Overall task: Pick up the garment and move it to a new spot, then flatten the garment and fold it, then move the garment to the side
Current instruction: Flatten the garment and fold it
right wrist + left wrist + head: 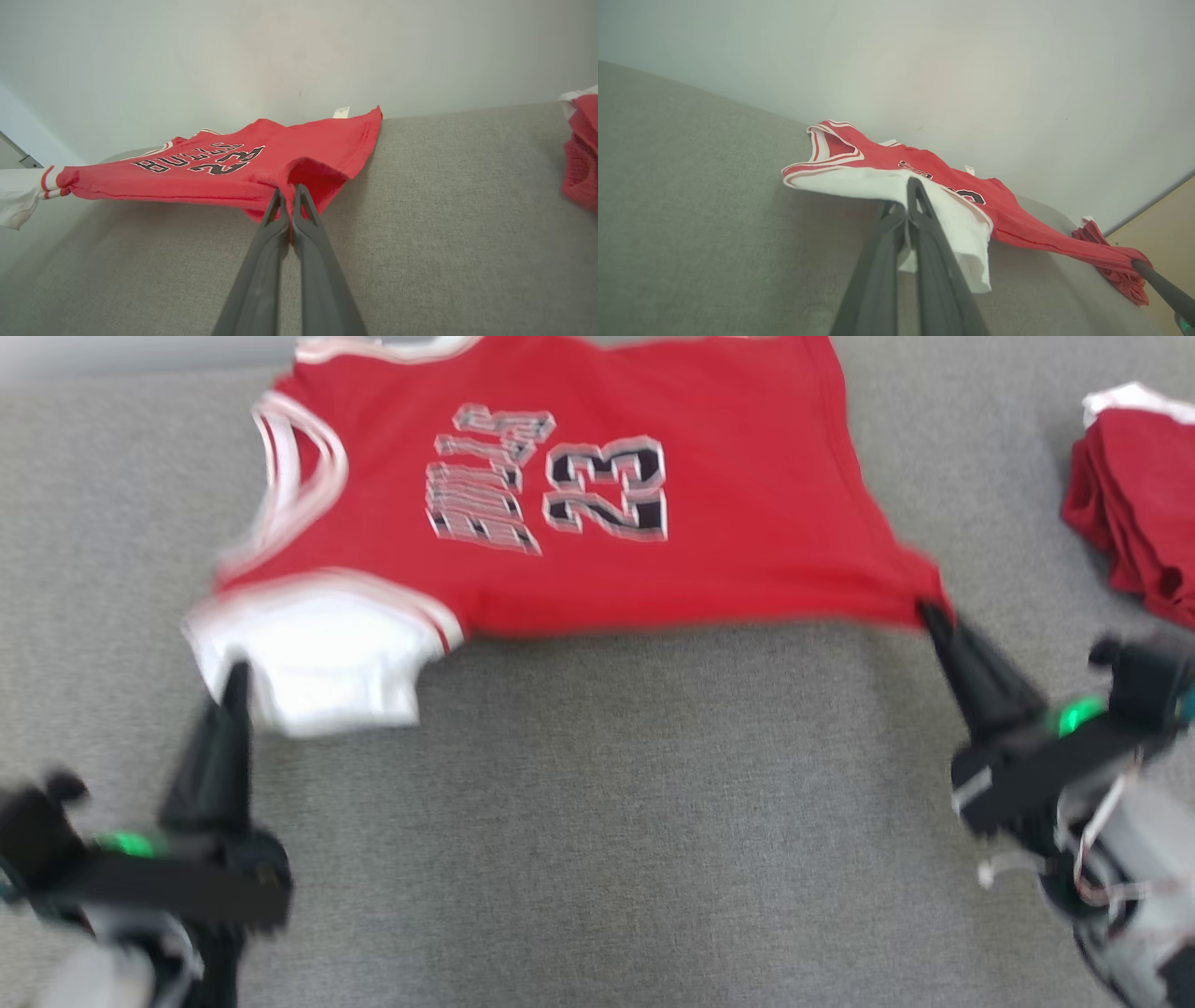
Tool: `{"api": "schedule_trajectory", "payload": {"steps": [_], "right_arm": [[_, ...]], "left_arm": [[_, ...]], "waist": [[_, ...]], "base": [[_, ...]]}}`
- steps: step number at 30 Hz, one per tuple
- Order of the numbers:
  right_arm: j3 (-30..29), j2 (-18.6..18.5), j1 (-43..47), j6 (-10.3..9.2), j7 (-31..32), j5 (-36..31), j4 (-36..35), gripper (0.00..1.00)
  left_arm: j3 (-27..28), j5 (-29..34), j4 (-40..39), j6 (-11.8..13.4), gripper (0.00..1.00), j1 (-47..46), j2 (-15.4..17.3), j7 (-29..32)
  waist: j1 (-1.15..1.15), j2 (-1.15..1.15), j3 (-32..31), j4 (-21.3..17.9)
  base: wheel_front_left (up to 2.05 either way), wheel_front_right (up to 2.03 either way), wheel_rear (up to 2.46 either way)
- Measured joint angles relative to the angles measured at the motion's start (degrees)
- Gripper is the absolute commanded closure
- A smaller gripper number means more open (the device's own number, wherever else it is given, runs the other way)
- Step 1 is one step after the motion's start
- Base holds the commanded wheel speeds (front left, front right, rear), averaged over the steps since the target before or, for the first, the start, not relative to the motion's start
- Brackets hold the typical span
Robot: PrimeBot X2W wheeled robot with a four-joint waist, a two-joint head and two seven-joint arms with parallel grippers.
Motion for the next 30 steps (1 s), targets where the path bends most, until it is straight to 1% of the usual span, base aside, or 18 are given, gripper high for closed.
{"api": "schedule_trajectory", "payload": {"steps": [3, 5, 10, 16, 19, 21, 23, 26, 30], "right_arm": [[-2.16, 0.23, 6.43, 0.00, 0.52, -0.59, -1.11, 1.00], [-3.49, 0.51, 10.61, 0.00, 0.97, -1.38, -1.79, 1.00], [-7.50, 1.85, 20.97, 0.00, 2.08, -2.83, -3.90, 1.00], [-12.93, 3.74, 32.28, 0.00, 4.46, -5.37, -6.93, 1.00], [-16.51, 4.89, 37.21, 0.00, 6.16, -5.93, -8.72, 1.00], [-17.79, 5.63, 40.57, 0.00, 7.92, -7.33, -9.92, 1.00], [-20.03, 6.84, 43.24, 0.00, 9.20, -8.17, -11.01, 1.00], [-23.20, 8.43, 45.65, 0.00, 10.91, -9.16, -13.15, 1.00], [-25.77, 10.91, 46.16, 0.00, 12.89, -10.20, -15.95, 1.00]], "left_arm": [[1.45, 1.11, 0.02, -0.55, 1.00, 5.97, -2.77, 0.00], [1.44, 2.41, 0.29, -1.14, 1.00, 9.36, -4.42, 0.00], [1.66, 4.19, 0.98, -1.62, 1.00, 16.88, -8.62, -0.01], [4.25, 5.21, 2.08, -2.72, 1.00, 25.14, -11.93, 0.00], [4.10, 6.09, 2.35, -3.55, 1.00, 28.46, -12.65, 0.00], [3.86, 6.08, 2.76, -3.88, 1.00, 29.84, -12.89, 0.00], [2.86, 6.28, 2.88, -4.27, 1.00, 30.93, -12.91, 0.01], [1.80, 6.91, 3.09, -4.71, 1.00, 31.57, -12.80, 0.37], [2.10, 7.22, 3.07, -5.13, 1.00, 30.21, -12.72, 0.36]], "waist": [[0.00, 0.00, -1.78, 0.37], [0.00, 0.00, -2.97, 0.65], [0.00, 0.00, -5.73, 1.43], [0.00, 0.00, -8.82, 2.01], [0.00, 0.00, -10.12, 2.27], [0.00, 0.00, -10.78, 2.53], [0.00, 0.00, -11.21, 2.85], [0.01, 0.00, -11.43, 3.31], [0.01, 0.01, -11.23, 3.06]], "base": [[0.00, 0.00, 0.00], [0.00, 0.00, 0.00], [0.00, 0.00, 0.00], [0.00, 0.00, 0.00], [0.00, 0.00, 0.00], [0.00, 0.00, 0.00], [0.00, 0.00, 0.00], [0.00, 0.00, 0.00], [0.00, 0.00, 0.00]]}}
